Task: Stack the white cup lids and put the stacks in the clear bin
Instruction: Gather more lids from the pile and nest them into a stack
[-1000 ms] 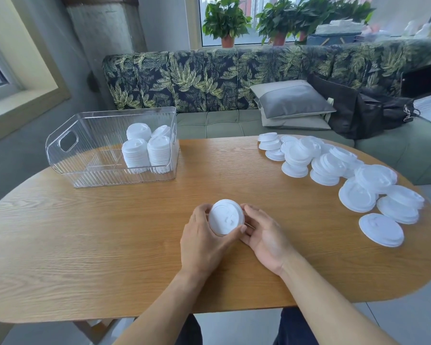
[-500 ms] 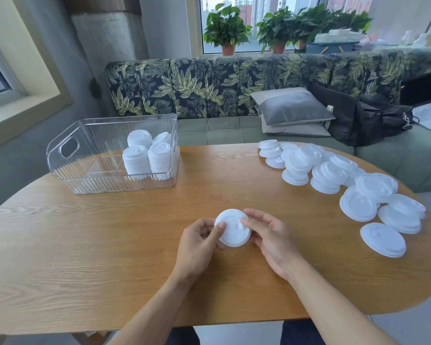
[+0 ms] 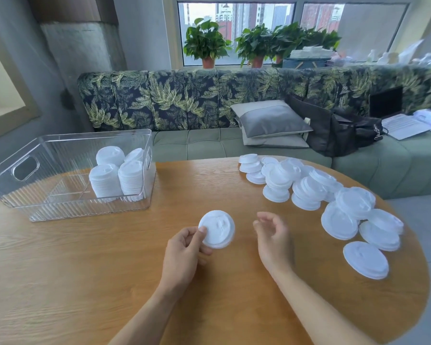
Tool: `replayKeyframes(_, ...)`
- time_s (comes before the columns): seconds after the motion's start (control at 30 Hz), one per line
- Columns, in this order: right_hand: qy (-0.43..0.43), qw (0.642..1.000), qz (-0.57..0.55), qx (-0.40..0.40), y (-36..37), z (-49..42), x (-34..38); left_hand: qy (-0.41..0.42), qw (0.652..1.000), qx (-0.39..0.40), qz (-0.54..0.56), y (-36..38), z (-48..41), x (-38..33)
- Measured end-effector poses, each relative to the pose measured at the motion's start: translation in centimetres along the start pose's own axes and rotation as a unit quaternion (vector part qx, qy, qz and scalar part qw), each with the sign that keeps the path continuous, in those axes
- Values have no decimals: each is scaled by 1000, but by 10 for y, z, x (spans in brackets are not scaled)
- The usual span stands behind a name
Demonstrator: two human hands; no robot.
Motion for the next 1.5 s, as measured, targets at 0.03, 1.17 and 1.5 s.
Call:
replayKeyframes(0.03,-21,999,40,-1,-2,-5,0,0,1000,1,5,0,-7,0)
replayKeyframes(1.17,62,844,533,-16,85,-308,7,115,987,-74,82,-17,-254,-1)
replayKeyframes(1.5,-6,862,506,-14,71,-292,24,110,987,-81,87,-16,-245,-1)
Point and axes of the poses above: each hand's wrist, its own z-axis away from the middle knuckle, its own y-axis out of the palm, x = y × z, the point moved 6 cm from there along -z, towards the middle knuckle, and after that the axes turned 12 degrees about x, right-handed, at the moved point
